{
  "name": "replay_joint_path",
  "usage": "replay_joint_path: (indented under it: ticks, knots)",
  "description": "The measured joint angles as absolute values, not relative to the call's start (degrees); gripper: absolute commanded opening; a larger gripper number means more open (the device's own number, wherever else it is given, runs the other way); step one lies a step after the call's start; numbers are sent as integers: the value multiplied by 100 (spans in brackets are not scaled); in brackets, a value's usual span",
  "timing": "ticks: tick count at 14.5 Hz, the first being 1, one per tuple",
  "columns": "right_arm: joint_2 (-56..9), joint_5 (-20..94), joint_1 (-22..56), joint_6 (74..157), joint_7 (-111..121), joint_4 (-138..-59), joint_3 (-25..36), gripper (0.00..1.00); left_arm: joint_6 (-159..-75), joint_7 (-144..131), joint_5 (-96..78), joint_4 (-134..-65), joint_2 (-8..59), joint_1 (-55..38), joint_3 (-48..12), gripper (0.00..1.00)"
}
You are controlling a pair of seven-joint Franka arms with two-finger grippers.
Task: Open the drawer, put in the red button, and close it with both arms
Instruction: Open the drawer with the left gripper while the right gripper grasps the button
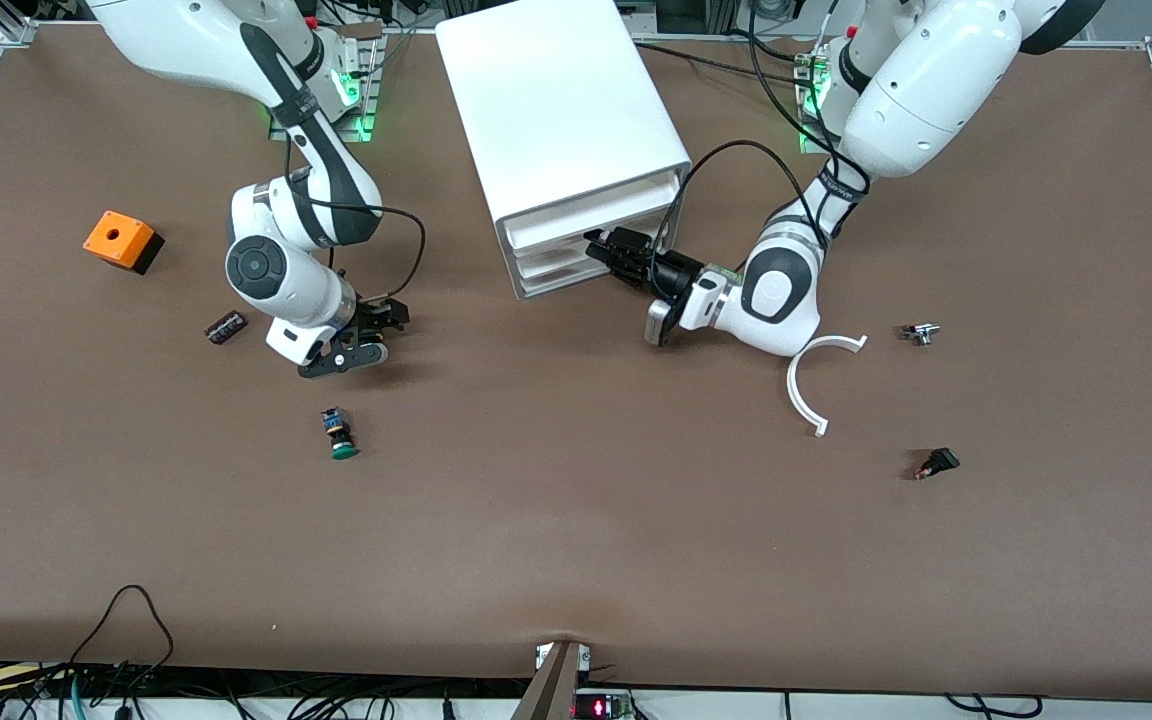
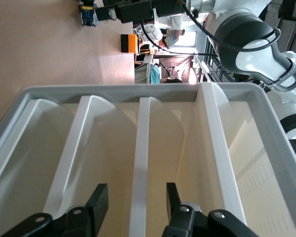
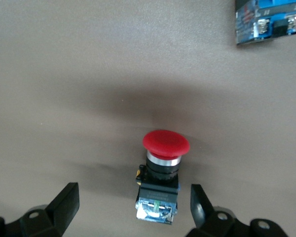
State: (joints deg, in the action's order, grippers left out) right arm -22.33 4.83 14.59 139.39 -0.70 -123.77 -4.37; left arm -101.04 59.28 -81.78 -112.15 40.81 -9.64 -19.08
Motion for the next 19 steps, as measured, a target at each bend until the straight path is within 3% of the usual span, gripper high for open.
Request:
replay_joint_path:
  ticks: [5, 7, 9, 17, 19]
  knots:
    - [-2340, 483, 1440, 14060, 163, -12388, -417, 100, -10105, 5933, -8180, -11259, 4081, -982, -2015, 24]
    - [-2390, 483, 1437, 14108, 226, -12388, -399, 100, -10105, 5932, -8180, -11259, 4081, -981, -2015, 8]
    - [-2413, 483, 1433, 14128, 237, -12388, -386, 100, -10107, 5929, -8180, -11259, 4081, -981, -2014, 1]
    - [-2495, 483, 1287, 14164, 253, -12390, -366, 99, -10108, 5920, -8180, -11256, 4081, -978, -2005, 0]
    - [-2545, 483, 1287, 14211, 253, -12390, -366, 95, -10110, 5851, -8180, -11207, 4076, -977, -1959, 0]
